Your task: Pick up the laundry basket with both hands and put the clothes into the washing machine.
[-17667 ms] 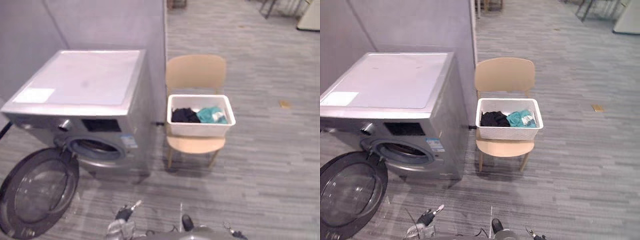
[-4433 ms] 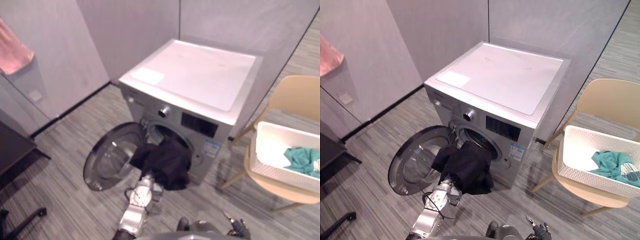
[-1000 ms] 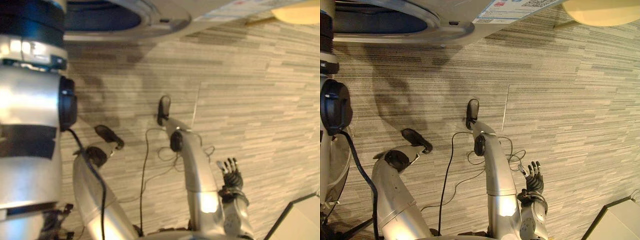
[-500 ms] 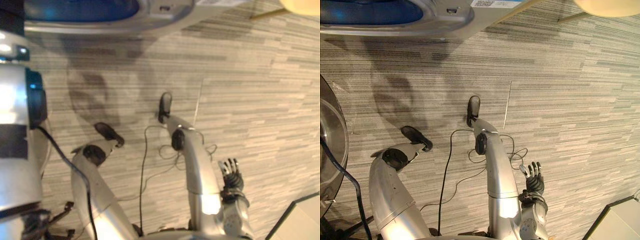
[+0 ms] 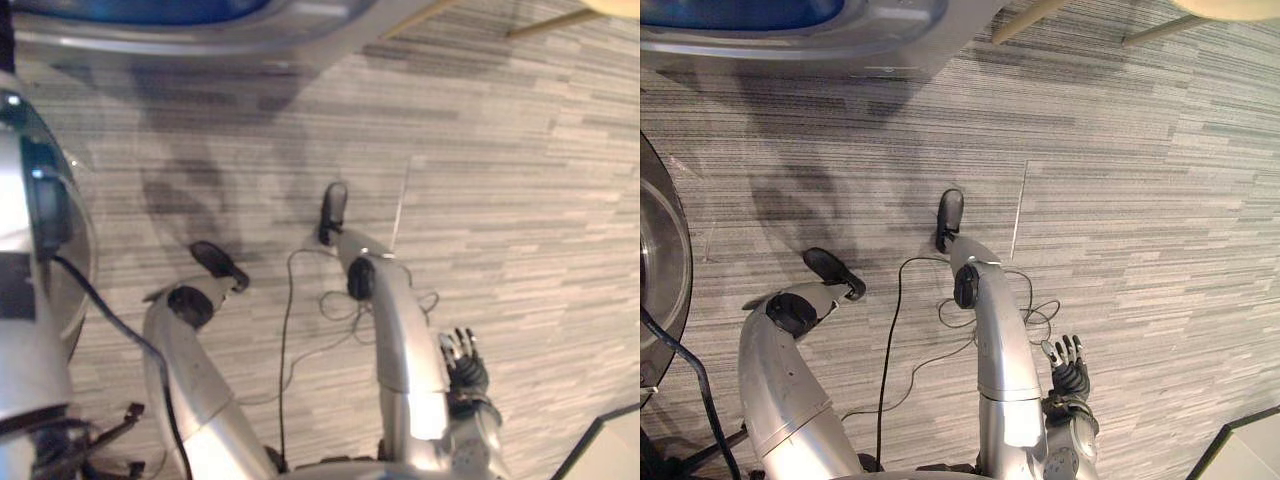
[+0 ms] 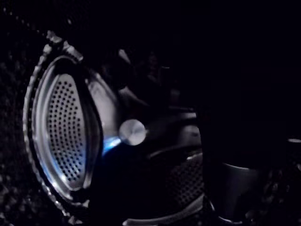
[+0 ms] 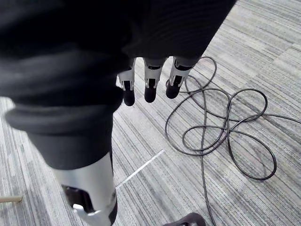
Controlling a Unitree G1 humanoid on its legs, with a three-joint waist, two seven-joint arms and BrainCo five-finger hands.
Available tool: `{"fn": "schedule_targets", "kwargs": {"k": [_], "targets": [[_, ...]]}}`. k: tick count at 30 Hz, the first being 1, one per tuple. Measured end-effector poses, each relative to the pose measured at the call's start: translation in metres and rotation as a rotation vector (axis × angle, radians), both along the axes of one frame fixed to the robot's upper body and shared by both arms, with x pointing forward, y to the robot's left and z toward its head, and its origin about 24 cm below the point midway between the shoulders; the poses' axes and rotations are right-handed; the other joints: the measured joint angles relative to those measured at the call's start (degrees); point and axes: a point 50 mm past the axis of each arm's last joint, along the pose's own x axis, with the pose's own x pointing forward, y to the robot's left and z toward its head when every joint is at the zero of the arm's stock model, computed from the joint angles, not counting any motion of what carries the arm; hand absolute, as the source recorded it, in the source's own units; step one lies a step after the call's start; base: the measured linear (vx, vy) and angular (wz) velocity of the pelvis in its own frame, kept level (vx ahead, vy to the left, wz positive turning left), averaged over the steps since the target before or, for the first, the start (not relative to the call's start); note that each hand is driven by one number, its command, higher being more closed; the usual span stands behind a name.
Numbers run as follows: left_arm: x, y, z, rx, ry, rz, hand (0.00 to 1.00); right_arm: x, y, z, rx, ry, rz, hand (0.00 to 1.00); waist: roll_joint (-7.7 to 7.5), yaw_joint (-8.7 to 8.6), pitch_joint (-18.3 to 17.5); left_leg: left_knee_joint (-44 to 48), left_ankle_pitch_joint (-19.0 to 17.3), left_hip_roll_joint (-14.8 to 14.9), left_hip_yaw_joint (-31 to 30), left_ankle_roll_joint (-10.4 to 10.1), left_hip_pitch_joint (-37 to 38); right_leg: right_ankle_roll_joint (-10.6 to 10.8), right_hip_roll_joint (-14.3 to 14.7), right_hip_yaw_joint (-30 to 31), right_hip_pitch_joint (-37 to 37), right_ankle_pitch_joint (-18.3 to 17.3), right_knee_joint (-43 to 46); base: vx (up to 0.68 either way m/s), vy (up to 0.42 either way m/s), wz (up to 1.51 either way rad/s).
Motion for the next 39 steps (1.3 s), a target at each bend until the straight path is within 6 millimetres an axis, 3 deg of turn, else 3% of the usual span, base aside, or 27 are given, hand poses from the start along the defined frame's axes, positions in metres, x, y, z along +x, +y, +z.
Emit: {"fn": "schedule_targets", "kwargs": {"k": [5,10,15,18,22,27,31,32,34,35,36,38,39], "targets": [[0.000,0.012,-0.001,-0.001,0.013,0.060,0.00,0.000,0.001,-0.002,0.000,0.007,0.018,0.00,-0.01,-0.01,-0.01,0.47,0.01,0.68,0.03,0.02,-0.07,-0.18,0.34,0.02,-0.01,0.79,-0.39,0.00,0.021,-0.05],[0.009,0.023,-0.008,0.005,0.161,0.072,0.00,-0.001,0.001,-0.004,0.013,0.026,0.030,0.00,0.04,0.01,-0.03,0.64,0.03,0.82,0.06,0.05,-0.12,-0.47,0.45,-0.02,-0.01,1.27,-0.50,0.00,0.019,-0.02],[0.009,0.023,-0.007,-0.070,0.144,-0.030,0.00,-0.002,0.001,-0.005,0.019,0.039,0.036,0.00,0.04,0.03,-0.03,1.06,0.04,0.79,-0.02,0.07,-0.06,-0.52,0.28,0.05,-0.01,1.30,0.12,0.00,0.006,0.00],[0.016,0.022,-0.015,-0.202,0.118,-0.176,0.00,-0.002,0.001,-0.006,0.025,0.041,0.033,0.00,0.05,0.04,-0.04,1.31,0.04,0.73,-0.05,0.07,0.37,-0.53,0.18,0.23,0.24,1.30,0.51,-0.01,0.027,0.04],[0.051,0.009,-0.056,-0.497,0.191,-0.523,0.00,-0.003,-0.001,-0.006,0.019,0.047,0.026,0.00,0.08,0.24,-0.05,1.42,0.05,0.54,-0.02,0.08,1.96,-0.52,-0.04,0.39,1.62,1.29,0.94,-0.01,0.017,0.07],[0.065,-0.007,-0.093,-0.697,0.178,-0.855,0.00,-0.003,-0.002,-0.005,-0.001,0.058,0.008,0.00,0.74,-0.12,-0.26,1.40,0.10,-0.49,-0.38,0.14,3.51,-0.50,-0.90,0.48,3.20,1.27,1.45,-0.02,0.019,0.11],[0.068,-0.004,-0.153,-0.796,0.147,-0.943,0.00,-0.002,-0.005,-0.004,-0.027,0.061,0.009,0.00,1.72,0.01,-0.37,1.11,0.12,-1.11,-0.86,0.13,6.26,-0.27,-1.27,0.36,6.19,1.06,1.57,-0.04,0.009,0.13],[0.071,-0.008,-0.185,-0.835,0.181,-0.953,0.00,-0.002,-0.008,-0.003,-0.058,0.070,0.015,0.00,2.27,0.28,-0.40,0.83,0.11,-1.40,-0.97,0.12,7.42,-0.19,-1.56,0.19,7.58,0.97,1.42,-0.05,0.005,0.18],[0.073,-0.012,-0.217,-0.867,0.231,-0.937,0.00,-0.002,-0.010,-0.002,-0.084,0.075,0.025,0.00,2.57,0.38,-0.43,0.09,0.19,-2.19,-0.99,0.06,8.87,0.53,-2.03,0.16,9.08,0.47,1.12,-0.07,0.006,0.23],[0.075,-0.016,-0.250,-0.890,0.295,-0.900,0.00,-0.001,-0.011,-0.001,-0.098,0.074,0.028,0.00,2.74,0.67,-0.40,-0.51,0.18,-2.40,-0.90,-0.12,10.61,0.65,-2.11,0.09,10.86,0.39,0.61,-0.08,0.004,0.20],[0.075,-0.017,-0.265,-0.904,0.326,-0.882,0.00,-0.001,-0.011,-0.001,-0.103,0.074,0.028,0.00,2.77,0.78,-0.41,-0.87,0.18,-2.57,-0.84,-0.27,11.42,0.65,-2.16,0.09,11.63,0.38,0.38,-0.08,0.001,0.21],[0.073,-0.027,-0.328,-1.024,0.457,-0.846,0.00,-0.002,-0.013,-0.001,-0.122,0.086,0.023,0.00,2.95,1.19,-0.47,-2.93,0.47,-3.69,-0.31,-0.57,15.17,0.74,-2.85,-0.08,15.10,0.19,-0.82,-0.07,-0.013,0.24],[0.071,-0.029,-0.342,-1.054,0.484,-0.836,0.00,-0.002,-0.014,-0.002,-0.126,0.089,0.026,0.00,2.96,1.28,-0.47,-3.56,0.50,-4.09,-0.26,-0.61,15.95,0.69,-2.94,-0.07,15.91,0.16,-1.25,-0.08,-0.030,0.20]]}}
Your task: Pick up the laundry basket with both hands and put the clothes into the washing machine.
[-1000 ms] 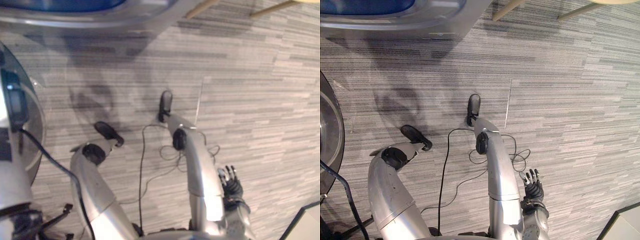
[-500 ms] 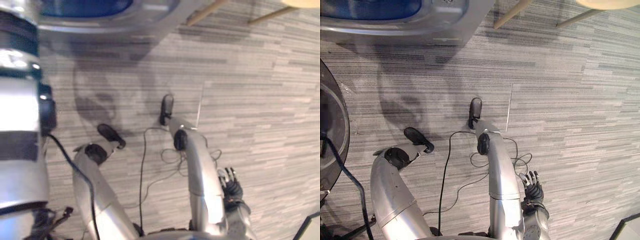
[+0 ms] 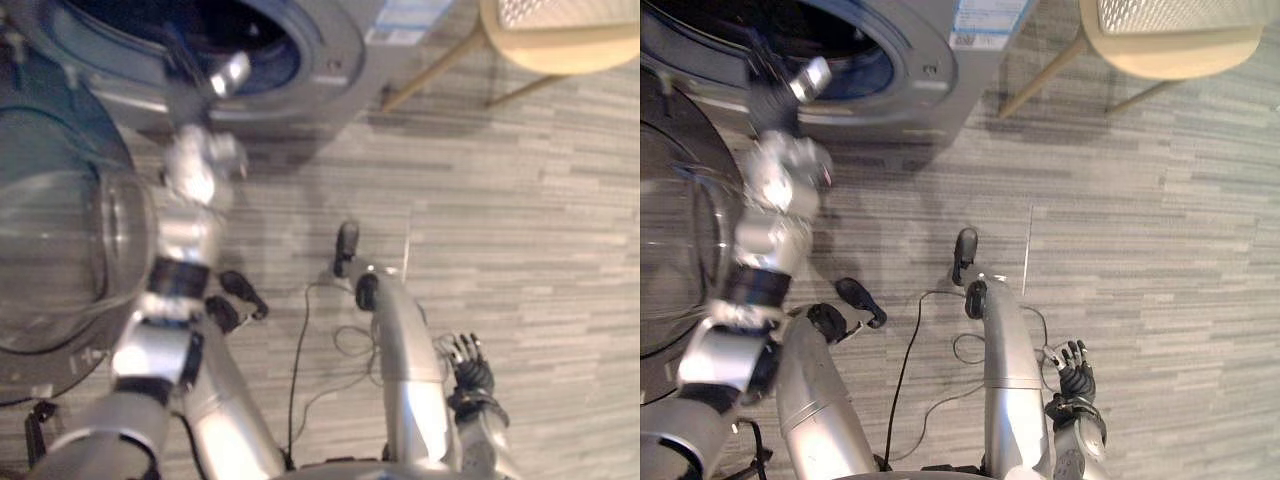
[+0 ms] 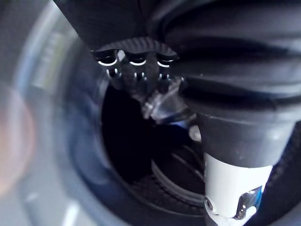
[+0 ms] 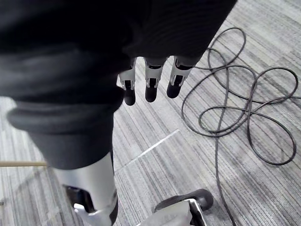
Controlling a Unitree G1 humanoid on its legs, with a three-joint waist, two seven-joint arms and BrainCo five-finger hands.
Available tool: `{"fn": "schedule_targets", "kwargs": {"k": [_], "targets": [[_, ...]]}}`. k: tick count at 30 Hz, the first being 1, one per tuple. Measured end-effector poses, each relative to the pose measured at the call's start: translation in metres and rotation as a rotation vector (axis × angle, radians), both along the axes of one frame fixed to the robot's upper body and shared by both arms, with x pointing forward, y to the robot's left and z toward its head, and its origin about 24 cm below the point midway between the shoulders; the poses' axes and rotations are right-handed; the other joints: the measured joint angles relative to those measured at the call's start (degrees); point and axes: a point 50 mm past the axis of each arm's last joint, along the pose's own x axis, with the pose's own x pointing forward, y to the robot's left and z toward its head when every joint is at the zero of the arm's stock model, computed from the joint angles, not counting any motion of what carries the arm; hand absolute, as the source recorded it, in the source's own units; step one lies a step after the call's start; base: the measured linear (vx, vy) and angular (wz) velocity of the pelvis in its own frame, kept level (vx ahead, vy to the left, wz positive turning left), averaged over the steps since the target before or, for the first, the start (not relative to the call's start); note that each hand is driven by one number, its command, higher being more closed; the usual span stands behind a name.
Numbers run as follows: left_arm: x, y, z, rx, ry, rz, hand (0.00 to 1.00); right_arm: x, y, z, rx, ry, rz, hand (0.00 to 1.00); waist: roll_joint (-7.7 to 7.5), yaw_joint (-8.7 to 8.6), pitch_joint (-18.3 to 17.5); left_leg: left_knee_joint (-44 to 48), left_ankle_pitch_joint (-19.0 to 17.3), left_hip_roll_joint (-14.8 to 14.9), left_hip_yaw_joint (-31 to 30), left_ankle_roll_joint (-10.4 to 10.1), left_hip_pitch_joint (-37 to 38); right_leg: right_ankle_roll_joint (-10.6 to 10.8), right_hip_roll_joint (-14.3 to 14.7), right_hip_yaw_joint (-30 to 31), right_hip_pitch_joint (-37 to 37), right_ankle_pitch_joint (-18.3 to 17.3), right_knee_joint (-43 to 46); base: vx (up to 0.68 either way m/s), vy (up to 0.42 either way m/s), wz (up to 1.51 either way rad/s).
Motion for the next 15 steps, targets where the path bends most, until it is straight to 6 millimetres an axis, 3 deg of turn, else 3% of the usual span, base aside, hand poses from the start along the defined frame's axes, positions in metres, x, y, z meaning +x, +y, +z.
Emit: {"fn": "schedule_targets", "kwargs": {"k": [2,3,5,6,8,10,13,14,15], "targets": [[-0.010,-0.008,-0.050,-0.011,0.135,-0.002,0.00,-0.002,-0.001,-0.003,-0.012,0.029,-0.006,0.00,0.03,0.43,0.02,-2.38,0.77,-1.11,0.26,-0.53,4.40,0.38,-0.24,-0.04,4.13,-0.23,-1.43,-0.08,-0.042,0.20],[-0.013,-0.010,-0.061,-0.002,0.167,0.001,0.00,-0.003,-0.001,-0.005,-0.011,0.039,-0.010,0.00,0.04,0.51,0.02,-3.00,0.86,-1.25,0.39,-0.66,5.75,0.50,-0.26,-0.12,5.44,-0.39,-1.86,-0.06,-0.049,0.23],[-0.028,-0.015,-0.109,0.083,0.318,0.020,0.00,-0.009,0.000,-0.013,-0.005,0.093,-0.023,0.00,0.08,0.63,0.05,-6.47,1.55,-2.96,0.60,-1.32,12.65,0.77,-0.57,-0.49,12.12,-0.75,-4.21,-0.04,-0.043,0.24],[-0.032,-0.016,-0.122,0.111,0.361,0.024,0.00,-0.010,0.000,-0.015,-0.003,0.105,-0.025,0.00,0.13,0.69,0.02,-7.65,1.91,-3.37,0.66,-1.21,14.84,0.80,-0.57,-0.54,14.34,-0.75,-5.10,0.00,-0.027,0.24],[-0.054,-0.024,-0.169,0.155,0.519,0.001,0.00,-0.016,-0.001,-0.021,-0.003,0.145,-0.035,0.00,1.05,1.01,-0.75,-12.35,2.69,-5.32,1.12,-1.19,22.67,1.51,-1.03,-1.08,22.44,-0.85,-8.76,0.06,-0.002,0.34],[-0.068,-0.028,-0.194,0.135,0.614,-0.019,0.00,-0.019,-0.002,-0.025,-0.004,0.174,-0.042,0.00,1.46,1.91,-1.66,-16.14,3.68,-6.64,2.23,-1.35,27.46,2.14,-1.29,-1.07,26.85,-0.26,-11.94,0.08,0.021,0.25],[-0.107,-0.025,-0.244,0.151,0.823,-0.038,0.00,-0.026,0.001,-0.033,-0.008,0.236,-0.020,0.00,2.36,2.19,-4.64,-23.94,6.05,-9.58,3.84,-1.48,36.02,2.94,-2.20,-1.79,34.99,0.82,-17.91,0.15,0.037,0.29],[-0.131,-0.021,-0.268,0.166,0.935,-0.048,0.00,-0.033,0.004,-0.040,0.000,0.281,-0.010,0.00,2.57,2.10,-6.20,-28.28,7.28,-11.08,4.40,-1.70,41.42,3.22,-2.48,-2.28,40.00,1.13,-20.90,0.17,0.030,0.20],[-0.140,-0.019,-0.276,0.162,0.977,-0.051,0.00,-0.038,0.005,-0.043,0.000,0.306,-0.006,0.00,2.65,2.01,-7.27,-30.02,7.81,-11.64,4.66,-1.93,43.15,3.38,-2.66,-2.55,41.64,1.23,-22.09,0.22,0.026,0.26]]}}
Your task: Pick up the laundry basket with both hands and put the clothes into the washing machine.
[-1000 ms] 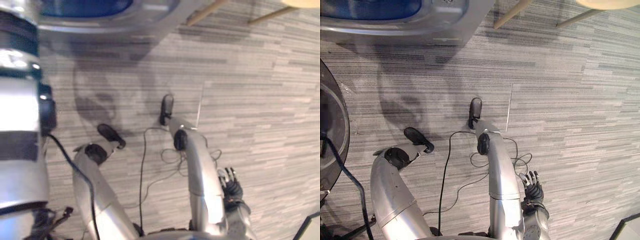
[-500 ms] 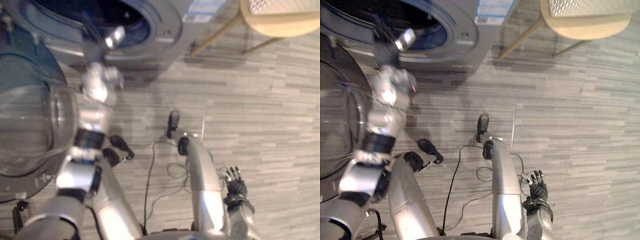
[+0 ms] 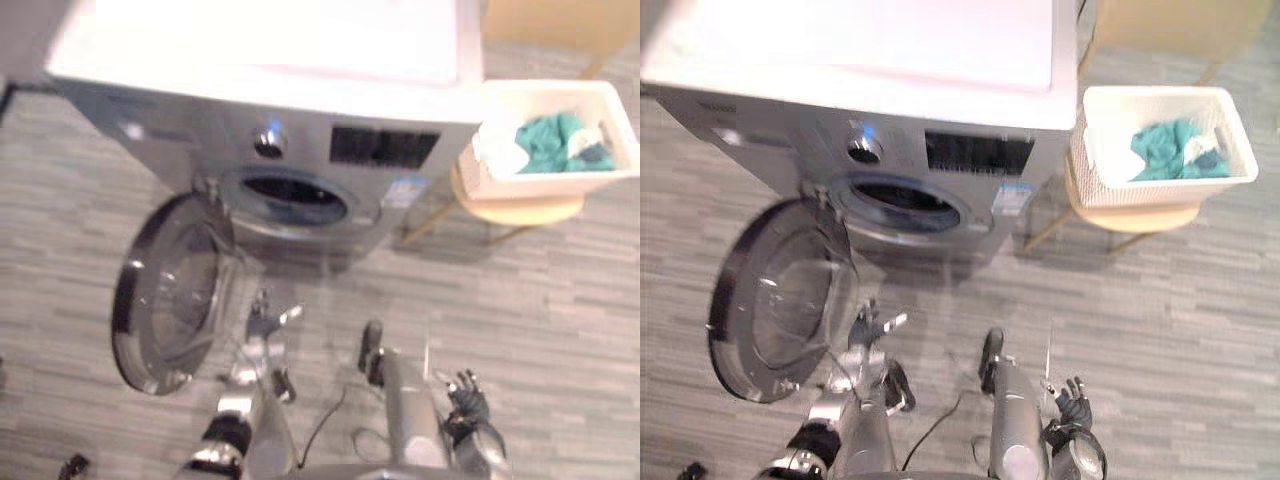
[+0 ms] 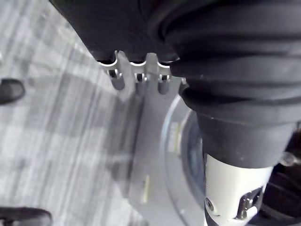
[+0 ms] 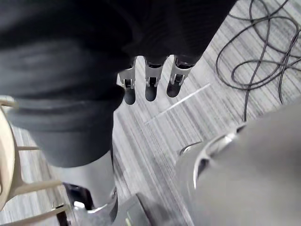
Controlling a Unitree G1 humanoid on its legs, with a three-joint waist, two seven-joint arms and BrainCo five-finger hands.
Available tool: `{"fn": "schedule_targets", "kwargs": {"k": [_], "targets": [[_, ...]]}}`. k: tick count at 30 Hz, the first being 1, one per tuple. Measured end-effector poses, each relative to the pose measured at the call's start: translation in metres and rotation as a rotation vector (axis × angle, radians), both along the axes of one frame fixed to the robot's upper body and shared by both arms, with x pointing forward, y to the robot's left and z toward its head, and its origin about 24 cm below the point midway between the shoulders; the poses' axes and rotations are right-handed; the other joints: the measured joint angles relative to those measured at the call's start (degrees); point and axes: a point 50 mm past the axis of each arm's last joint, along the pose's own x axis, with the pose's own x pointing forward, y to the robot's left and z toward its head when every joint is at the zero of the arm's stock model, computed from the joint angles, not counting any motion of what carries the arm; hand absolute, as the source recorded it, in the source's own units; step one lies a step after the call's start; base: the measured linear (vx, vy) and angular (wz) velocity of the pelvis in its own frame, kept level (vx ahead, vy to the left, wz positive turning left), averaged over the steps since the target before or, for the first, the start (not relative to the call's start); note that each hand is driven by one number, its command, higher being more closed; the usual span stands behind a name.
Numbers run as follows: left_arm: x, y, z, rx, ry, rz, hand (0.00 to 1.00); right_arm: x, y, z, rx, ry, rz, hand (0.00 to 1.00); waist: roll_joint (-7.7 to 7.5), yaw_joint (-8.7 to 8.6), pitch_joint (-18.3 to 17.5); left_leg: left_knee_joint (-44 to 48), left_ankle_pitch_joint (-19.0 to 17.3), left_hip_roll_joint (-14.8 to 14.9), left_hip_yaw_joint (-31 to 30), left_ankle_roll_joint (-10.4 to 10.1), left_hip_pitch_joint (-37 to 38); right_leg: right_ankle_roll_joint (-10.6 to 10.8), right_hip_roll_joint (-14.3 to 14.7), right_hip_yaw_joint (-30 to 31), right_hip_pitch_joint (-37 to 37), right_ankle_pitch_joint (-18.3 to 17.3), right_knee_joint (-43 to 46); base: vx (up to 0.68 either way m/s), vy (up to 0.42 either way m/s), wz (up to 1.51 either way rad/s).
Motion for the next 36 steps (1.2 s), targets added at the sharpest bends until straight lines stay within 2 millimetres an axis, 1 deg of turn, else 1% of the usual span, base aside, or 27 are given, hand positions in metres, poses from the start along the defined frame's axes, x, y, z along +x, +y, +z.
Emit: {"fn": "schedule_targets", "kwargs": {"k": [1,2,3,4,5,8,9,11,13,16,17,20,22,23,24,25,26,27,28,29,30,31,32,33,34,35,36], "targets": [[-0.020,0.003,-0.016,0.006,0.088,-0.001,0.00,-0.010,0.000,-0.008,0.004,0.061,0.002,0.00,0.29,-0.06,-2.70,-4.17,1.44,-1.55,0.17,-0.17,3.07,0.71,-0.05,-0.27,2.97,0.60,-3.20,0.21,0.004,0.25],[-0.035,0.005,-0.029,0.036,0.159,-0.029,0.00,-0.019,-0.002,-0.014,0.009,0.111,-0.009,0.00,0.76,-0.02,-4.78,-8.30,2.92,-2.94,0.46,-0.31,5.69,0.96,-0.05,-0.70,5.60,1.80,-6.81,0.21,0.003,0.23],[-0.042,0.006,-0.033,0.045,0.188,-0.039,0.00,-0.022,-0.003,-0.016,0.007,0.131,-0.009,0.00,1.02,-0.05,-5.48,-10.22,3.59,-3.59,0.56,-0.33,6.80,1.22,-0.05,-0.89,6.81,2.34,-8.57,0.23,0.010,0.17],[-0.052,0.007,-0.040,0.062,0.233,-0.061,0.00,-0.025,-0.005,-0.020,0.010,0.163,-0.019,0.00,1.47,-0.11,-6.35,-13.68,4.98,-4.76,0.85,-0.30,8.96,1.42,0.05,-1.22,9.17,3.88,-12.15,0.17,0.016,0.11],[-0.058,0.008,-0.044,0.073,0.261,-0.072,0.00,-0.028,-0.006,-0.022,0.015,0.184,-0.029,0.00,1.73,-0.12,-6.60,-16.10,6.08,-5.60,1.07,-0.31,10.79,1.62,0.27,-1.42,11.26,5.08,-14.85,0.16,0.014,0.07],[-0.079,0.018,-0.055,0.090,0.346,-0.065,0.00,-0.038,-0.009,-0.028,0.036,0.237,-0.037,0.00,1.73,-0.16,-8.16,-22.61,8.45,-8.02,1.53,-0.59,16.31,1.97,1.35,-1.45,17.10,8.51,-22.71,0.12,0.009,-0.04],[-0.083,0.021,-0.057,0.095,0.363,-0.062,0.00,-0.040,-0.010,-0.029,0.039,0.249,-0.040,0.00,1.67,-0.19,-8.76,-23.58,8.67,-8.32,1.47,-0.79,17.19,2.03,1.52,-1.45,18.15,9.11,-24.20,0.12,0.009,-0.07],[-0.100,0.030,-0.063,0.110,0.424,-0.024,0.00,-0.049,-0.008,-0.033,0.040,0.298,-0.022,0.00,1.18,-0.19,-11.86,-25.58,8.70,-8.90,0.87,-0.85,19.67,2.40,2.11,-1.40,21.43,10.35,-28.22,0.13,0.007,-0.08],[-0.108,0.034,-0.067,0.106,0.459,0.000,0.00,-0.052,-0.005,-0.035,0.043,0.322,0.002,0.00,0.92,-0.16,-13.01,-26.76,8.69,-9.11,0.80,-0.87,21.49,2.46,2.17,-1.15,22.52,10.27,-28.22,0.07,0.026,-0.08],[-0.117,0.037,-0.070,0.099,0.501,0.031,0.00,-0.058,0.000,-0.039,0.062,0.356,0.033,0.00,0.06,-0.18,-13.51,-28.02,8.68,-9.67,0.94,-0.88,24.28,2.82,1.95,-0.83,24.61,10.00,-28.28,-0.01,0.038,-0.03],[-0.119,0.039,-0.070,0.090,0.504,0.049,0.00,-0.061,0.001,-0.040,0.070,0.372,0.039,0.00,-0.45,-0.23,-13.90,-28.18,8.67,-9.85,0.93,-0.89,24.75,2.88,1.82,-0.77,24.93,9.94,-28.45,-0.04,0.033,-0.01],[-0.121,0.039,-0.071,0.075,0.509,0.064,0.00,-0.065,0.004,-0.042,0.079,0.396,0.053,0.00,-1.11,-0.22,-14.32,-28.11,8.67,-9.99,0.61,-0.89,24.96,2.90,1.66,-0.85,25.27,9.93,-28.46,-0.04,0.014,0.04],[-0.123,0.038,-0.072,0.068,0.517,0.065,0.00,-0.068,0.004,-0.042,0.075,0.402,0.057,0.00,-1.10,-0.30,-14.32,-27.45,8.61,-9.60,0.49,-0.93,25.38,2.85,1.86,-0.91,26.05,9.89,-28.42,-0.04,-0.012,0.02],[-0.123,0.038,-0.072,0.066,0.519,0.070,0.00,-0.067,0.004,-0.042,0.074,0.402,0.064,0.00,-1.00,-0.43,-14.21,-26.51,8.18,-8.92,0.52,-1.16,25.38,2.55,2.11,-0.89,26.47,9.68,-28.25,-0.03,-0.060,-0.08],[-0.125,0.039,-0.072,0.054,0.521,0.091,0.00,-0.066,0.001,-0.041,0.059,0.402,0.081,0.00,0.03,-0.40,-13.53,-19.14,4.47,-5.84,0.41,-1.90,23.84,2.06,3.58,-0.58,27.85,8.40,-28.24,-0.04,-0.070,-0.13],[-0.126,0.039,-0.073,0.043,0.521,0.105,0.00,-0.065,-0.002,-0.040,0.049,0.399,0.086,0.00,0.87,-0.25,-12.99,-15.31,2.72,-4.16,0.24,-2.14,23.21,1.92,4.57,-0.14,28.52,7.89,-28.30,-0.10,-0.051,-0.24],[-0.128,0.041,-0.073,0.029,0.524,0.130,0.00,-0.064,-0.008,-0.039,0.023,0.404,0.105,0.00,2.18,-0.19,-12.35,-4.58,1.05,-0.43,-1.34,-2.04,19.95,1.55,6.36,0.61,29.92,7.44,-28.42,-0.11,-0.013,-0.23],[-0.129,0.041,-0.073,0.027,0.525,0.137,0.00,-0.064,-0.009,-0.039,0.019,0.404,0.108,0.00,2.43,-0.14,-12.33,-0.82,1.61,0.66,-1.49,-1.14,18.23,1.48,6.84,1.10,29.95,7.39,-28.42,-0.13,-0.044,-0.37],[-0.131,0.041,-0.074,0.021,0.529,0.146,0.00,-0.062,-0.009,-0.039,0.017,0.398,0.105,0.00,2.23,0.00,-12.16,3.68,2.95,1.69,-1.88,0.95,16.08,1.38,7.25,2.58,29.76,7.33,-28.26,-0.08,-0.072,-0.39],[-0.132,0.040,-0.074,0.014,0.531,0.149,0.00,-0.062,-0.009,-0.039,0.017,0.397,0.102,0.00,1.96,0.04,-12.10,4.73,3.52,1.46,-2.84,0.89,15.57,1.37,7.32,3.88,29.49,7.33,-28.14,-0.06,-0.051,-0.62],[-0.132,0.037,-0.074,0.000,0.530,0.155,0.00,-0.059,-0.009,-0.038,0.018,0.390,0.100,0.00,1.38,0.32,-12.06,3.85,2.50,-1.16,-6.43,-0.26,15.49,1.32,6.94,7.00,28.48,7.35,-27.45,-0.04,0.046,-0.86],[-0.132,0.032,-0.075,-0.013,0.532,0.152,0.00,-0.053,-0.014,-0.036,0.007,0.374,0.089,0.00,2.36,0.86,-11.66,-0.66,0.64,-6.10,-10.77,-1.53,16.64,1.33,6.48,10.01,27.14,7.36,-26.76,-0.05,0.091,-1.16],[-0.134,0.029,-0.076,-0.021,0.535,0.154,0.00,-0.052,-0.018,-0.035,0.002,0.367,0.081,0.00,3.42,1.26,-11.08,-5.33,-1.36,-9.70,-14.74,-0.95,18.12,1.34,6.88,12.91,25.97,7.36,-26.39,-0.05,0.105,-1.14],[-0.132,0.028,-0.076,-0.026,0.531,0.157,0.00,-0.050,-0.019,-0.034,-0.001,0.361,0.078,0.00,4.17,1.45,-10.71,-8.43,-2.79,-11.46,-17.54,0.12,19.16,1.44,7.50,14.59,25.37,7.42,-26.45,-0.10,0.159,-1.23],[-0.131,0.031,-0.075,-0.029,0.526,0.178,0.00,-0.049,-0.016,-0.035,0.006,0.357,0.080,0.00,3.72,1.75,-9.79,-11.30,-5.02,-14.12,-20.00,1.56,21.43,2.22,8.22,18.32,24.72,7.96,-27.31,-0.05,0.170,-1.39],[-0.133,0.032,-0.075,-0.040,0.526,0.210,0.00,-0.049,-0.012,-0.035,0.017,0.353,0.080,0.00,4.25,2.58,-9.93,-14.35,-6.12,-16.51,-21.87,2.48,23.22,2.01,8.51,22.71,24.56,8.39,-27.72,-0.02,0.162,-1.35],[-0.134,0.033,-0.076,-0.040,0.528,0.217,0.00,-0.049,-0.013,-0.035,0.015,0.351,0.082,0.00,3.94,2.65,-9.77,-14.97,-6.06,-16.25,-20.69,2.64,23.82,1.49,8.91,23.74,24.47,8.96,-27.21,0.06,0.086,-1.12]]}}
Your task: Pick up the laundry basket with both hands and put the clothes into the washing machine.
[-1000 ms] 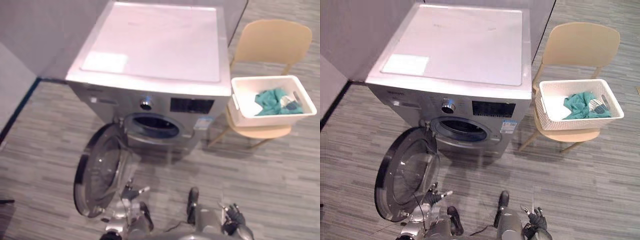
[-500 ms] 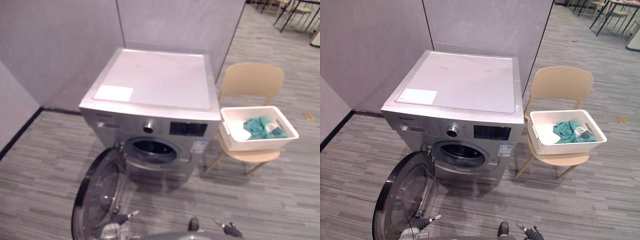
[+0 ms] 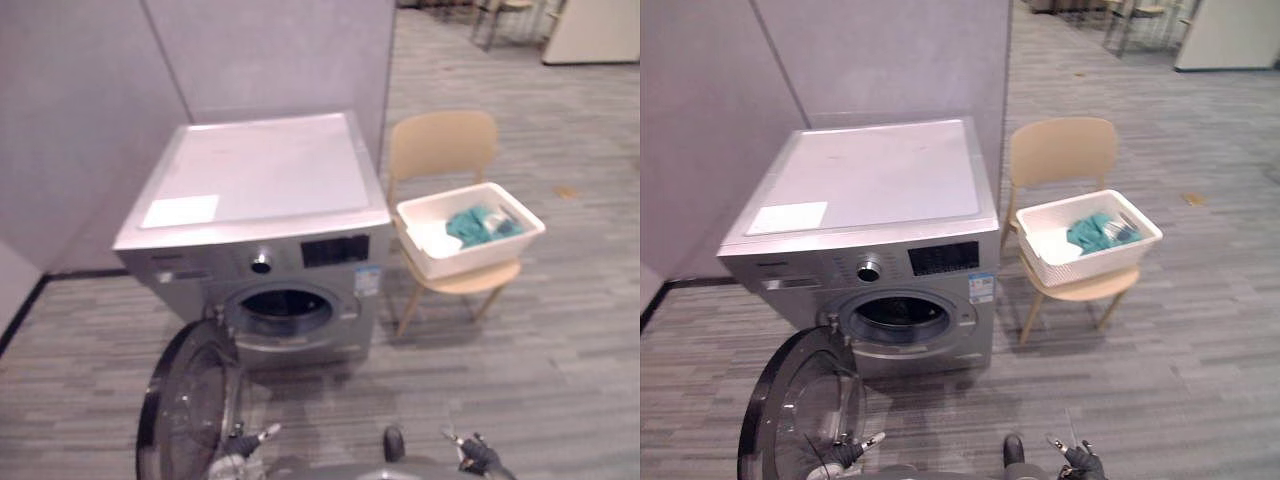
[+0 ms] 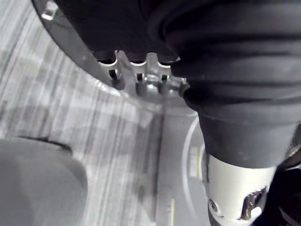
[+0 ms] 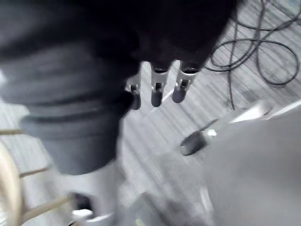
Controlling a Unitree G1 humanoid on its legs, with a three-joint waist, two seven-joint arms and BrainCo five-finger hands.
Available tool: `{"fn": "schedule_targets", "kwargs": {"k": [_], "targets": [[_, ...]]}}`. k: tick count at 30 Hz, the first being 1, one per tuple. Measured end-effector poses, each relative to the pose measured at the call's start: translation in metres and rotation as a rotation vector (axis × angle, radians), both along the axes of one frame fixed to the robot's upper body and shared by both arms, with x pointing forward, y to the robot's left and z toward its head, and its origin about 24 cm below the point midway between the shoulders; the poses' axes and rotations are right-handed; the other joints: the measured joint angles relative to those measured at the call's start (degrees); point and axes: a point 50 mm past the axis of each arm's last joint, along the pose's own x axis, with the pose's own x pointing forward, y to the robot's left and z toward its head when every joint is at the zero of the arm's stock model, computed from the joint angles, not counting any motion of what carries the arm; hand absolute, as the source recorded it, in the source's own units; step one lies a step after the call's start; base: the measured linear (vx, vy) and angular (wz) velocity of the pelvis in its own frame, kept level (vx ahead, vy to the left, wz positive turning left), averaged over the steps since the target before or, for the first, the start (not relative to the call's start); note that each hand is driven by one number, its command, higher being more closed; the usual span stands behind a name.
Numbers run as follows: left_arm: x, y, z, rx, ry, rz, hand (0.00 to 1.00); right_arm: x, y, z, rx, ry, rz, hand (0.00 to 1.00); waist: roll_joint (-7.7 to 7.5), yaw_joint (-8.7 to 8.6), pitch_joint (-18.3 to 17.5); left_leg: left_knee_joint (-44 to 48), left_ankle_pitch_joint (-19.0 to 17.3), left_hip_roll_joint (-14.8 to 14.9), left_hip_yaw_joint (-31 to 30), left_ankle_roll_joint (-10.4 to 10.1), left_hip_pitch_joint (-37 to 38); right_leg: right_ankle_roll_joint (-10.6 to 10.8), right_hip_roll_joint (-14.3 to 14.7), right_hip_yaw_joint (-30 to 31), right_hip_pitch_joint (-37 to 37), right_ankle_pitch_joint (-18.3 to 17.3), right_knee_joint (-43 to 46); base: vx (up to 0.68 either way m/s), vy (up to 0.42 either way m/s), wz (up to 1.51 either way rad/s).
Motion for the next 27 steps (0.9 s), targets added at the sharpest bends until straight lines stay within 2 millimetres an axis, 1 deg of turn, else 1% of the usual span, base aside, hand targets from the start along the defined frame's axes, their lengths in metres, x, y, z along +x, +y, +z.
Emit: {"fn": "schedule_targets", "kwargs": {"k": [1,2,3,4,5,6,7,8,9,10,11,12,13,14,15,16,17,18,19,20,21,23,24,25,27], "targets": [[-0.003,0.004,0.000,0.007,0.006,0.005,0.00,-0.004,0.000,-0.001,0.001,0.009,-0.003,0.00,-1.09,-0.89,-0.30,-1.49,0.34,0.19,3.53,0.25,1.08,-0.72,-0.13,1.46,-0.06,1.46,0.05,0.07,0.046,-0.82],[-0.005,0.003,-0.001,0.004,0.012,0.005,0.00,-0.009,0.001,-0.001,0.001,0.018,-0.008,0.00,-1.82,-1.48,-1.07,-3.79,1.86,0.00,5.62,0.61,2.00,-0.55,-0.28,2.42,-0.49,2.36,-1.35,0.07,0.034,-0.82],[-0.005,0.002,-0.001,0.003,0.014,0.003,0.00,-0.012,0.001,-0.002,0.001,0.021,-0.011,0.00,-2.46,-1.35,-1.59,-5.40,2.25,-0.23,6.65,0.75,2.44,-0.55,-0.17,3.05,-1.46,2.34,-1.36,0.10,0.017,-0.94],[-0.005,0.002,-0.001,0.003,0.016,-0.001,0.00,-0.013,0.003,-0.002,0.005,0.019,-0.011,0.00,-2.01,-1.59,-2.95,-8.16,2.85,-0.38,8.75,0.14,2.86,-0.56,-0.02,3.65,-3.30,2.35,-1.35,0.10,0.021,-0.84],[-0.003,0.001,-0.001,0.001,0.012,-0.009,0.00,-0.015,0.003,-0.002,0.007,0.022,-0.012,0.00,-2.65,-1.97,-3.33,-9.08,2.92,-0.45,9.48,0.07,3.12,-0.57,0.20,4.14,-3.94,2.38,-1.33,0.16,0.033,-0.91],[0.000,-0.004,0.000,0.001,0.006,-0.049,0.00,-0.019,0.003,-0.003,0.011,0.027,-0.018,0.00,-2.42,-2.73,-3.45,-9.90,3.12,-0.33,10.41,-0.26,3.19,-0.62,0.96,5.46,-5.00,2.71,-1.31,0.17,0.048,-0.88],[0.006,-0.008,0.000,0.001,-0.002,-0.096,0.00,-0.021,0.002,-0.003,0.010,0.032,-0.028,0.00,-1.69,-2.82,-3.23,-10.32,3.82,-0.12,10.67,-0.34,3.73,-0.58,2.09,7.07,-5.39,3.09,-1.21,0.18,0.062,-0.90],[0.009,-0.009,0.001,0.003,-0.008,-0.114,0.00,-0.024,0.001,-0.003,0.008,0.036,-0.038,0.00,-1.52,-2.88,-3.15,-10.38,4.06,0.02,11.25,0.09,4.15,-0.49,2.42,7.97,-5.45,3.11,-1.08,0.20,0.084,-0.86],[0.019,-0.011,0.003,0.012,-0.028,-0.150,0.00,-0.030,0.000,-0.004,0.009,0.047,-0.059,0.00,-1.10,-3.32,-3.44,-10.32,4.24,0.30,11.55,0.27,5.00,-0.21,3.52,9.02,-5.69,3.60,-1.05,0.24,0.079,-0.72],[0.028,-0.012,0.006,0.016,-0.051,-0.170,0.00,-0.032,0.000,-0.004,0.010,0.050,-0.073,0.00,-1.15,-3.66,-3.42,-9.95,4.31,0.39,12.10,0.20,5.20,-0.47,4.16,9.72,-5.90,3.85,-1.02,0.36,0.068,-0.99],[0.045,-0.017,0.010,0.012,-0.092,-0.183,0.00,-0.031,0.001,-0.004,0.014,0.042,-0.079,0.00,-1.08,-4.95,-3.35,-7.82,4.45,0.34,13.93,-0.01,5.01,-0.82,5.27,11.22,-6.11,4.14,-0.78,0.35,0.034,-1.52],[0.055,-0.017,0.014,0.017,-0.124,-0.183,0.00,-0.026,0.002,-0.003,0.016,0.019,-0.073,0.00,-1.27,-4.86,-3.07,-0.14,4.67,0.64,17.26,0.02,1.59,-2.79,6.34,10.46,-8.26,5.64,2.14,0.26,0.033,-1.62],[0.064,-0.013,0.018,0.030,-0.151,-0.184,0.00,-0.019,0.009,-0.002,0.034,-0.006,-0.069,0.00,-2.74,-4.34,-2.14,5.50,4.84,0.91,17.86,1.24,-2.01,-4.60,5.84,9.34,-9.32,7.54,2.38,0.12,0.005,-2.03],[0.074,-0.007,0.024,0.053,-0.195,-0.180,0.00,-0.003,0.018,-0.001,0.061,-0.054,-0.095,0.00,-3.81,-3.22,-1.42,-3.52,0.78,-0.77,17.60,7.60,-3.80,-7.12,4.64,0.79,-10.29,10.54,1.08,0.02,0.028,-1.84],[0.078,-0.013,0.026,0.037,-0.220,-0.168,0.00,-0.003,0.015,0.001,0.050,-0.071,-0.124,0.00,-2.90,-3.18,-1.21,-17.89,15.09,0.92,21.89,4.63,-1.90,-10.58,0.73,-25.49,-11.45,-3.26,10.93,0.05,0.035,-2.22],[0.075,-0.019,0.023,0.012,-0.206,-0.134,0.00,-0.005,0.013,0.000,0.043,-0.060,-0.110,0.00,-3.28,-2.22,-1.37,-18.54,15.85,-0.17,26.57,4.82,-0.81,-8.71,-4.95,-39.49,-10.15,-10.35,16.29,0.06,0.084,-1.70],[0.072,-0.024,0.022,0.000,-0.195,-0.142,0.00,-0.005,0.013,0.001,0.042,-0.064,-0.103,0.00,-3.24,-1.86,-1.28,-18.63,15.80,-0.13,28.83,4.82,-0.19,-7.69,-6.94,-44.11,-8.94,-11.55,17.81,0.09,0.070,-1.64],[0.065,-0.025,0.019,-0.006,-0.173,-0.145,0.00,-0.004,0.014,0.001,0.046,-0.064,-0.104,0.00,-2.98,-1.73,-1.05,-18.67,15.74,0.09,31.07,4.76,0.77,-6.50,-8.24,-46.03,-7.06,-11.17,17.06,0.02,0.040,-1.60],[0.052,-0.024,0.013,-0.011,-0.129,-0.149,0.00,-0.005,0.014,0.001,0.043,-0.060,-0.095,0.00,-2.65,-1.85,-0.90,-18.70,14.38,0.49,33.21,3.13,2.50,-4.53,-8.34,-41.76,-4.40,-8.12,13.40,0.02,-0.034,-1.53],[0.047,-0.024,0.011,-0.011,-0.107,-0.155,0.00,-0.004,0.014,0.001,0.041,-0.059,-0.086,0.00,-2.73,-1.95,-0.98,-18.71,13.28,0.68,34.03,2.70,3.20,-1.59,-8.04,-38.26,-3.27,-6.98,11.37,0.02,-0.124,-1.28],[0.040,-0.021,0.007,-0.005,-0.072,-0.175,0.00,-0.004,0.014,0.000,0.042,-0.052,-0.081,0.00,-3.22,-2.78,-1.10,-18.49,13.28,0.68,35.90,2.39,3.42,-0.87,-7.36,-36.25,-2.99,-6.89,9.51,0.04,-0.187,-0.79],[0.040,-0.025,0.006,-0.013,-0.063,-0.191,0.00,-0.008,0.008,-0.001,0.029,-0.032,-0.081,0.00,-2.62,-3.21,-1.11,-18.45,13.50,0.98,37.20,1.98,3.48,-0.86,-7.09,-36.25,-3.78,-6.90,9.62,0.01,-0.158,-0.44],[0.040,-0.027,0.006,-0.017,-0.063,-0.195,0.00,-0.014,0.002,-0.001,0.018,-0.006,-0.084,0.00,-2.07,-3.49,-1.10,-18.39,13.49,1.22,37.26,1.54,3.49,-0.87,-6.87,-36.22,-3.76,-6.99,9.57,0.00,-0.098,-0.11],[0.039,-0.026,0.006,-0.017,-0.062,-0.193,0.00,-0.018,0.001,-0.002,0.017,0.010,-0.086,0.00,-1.85,-3.59,-1.16,-18.33,13.41,1.36,37.25,1.41,3.51,-1.01,-6.73,-36.17,-3.65,-7.23,9.51,0.00,-0.103,0.00],[0.034,-0.018,0.005,-0.004,-0.051,-0.164,0.00,-0.031,0.002,-0.005,0.028,0.051,-0.111,0.00,-1.79,-3.62,-1.15,-18.13,13.21,2.00,36.97,0.74,4.55,-1.55,-6.20,-36.50,-2.29,-8.28,9.25,-0.01,-0.077,0.06]]}}
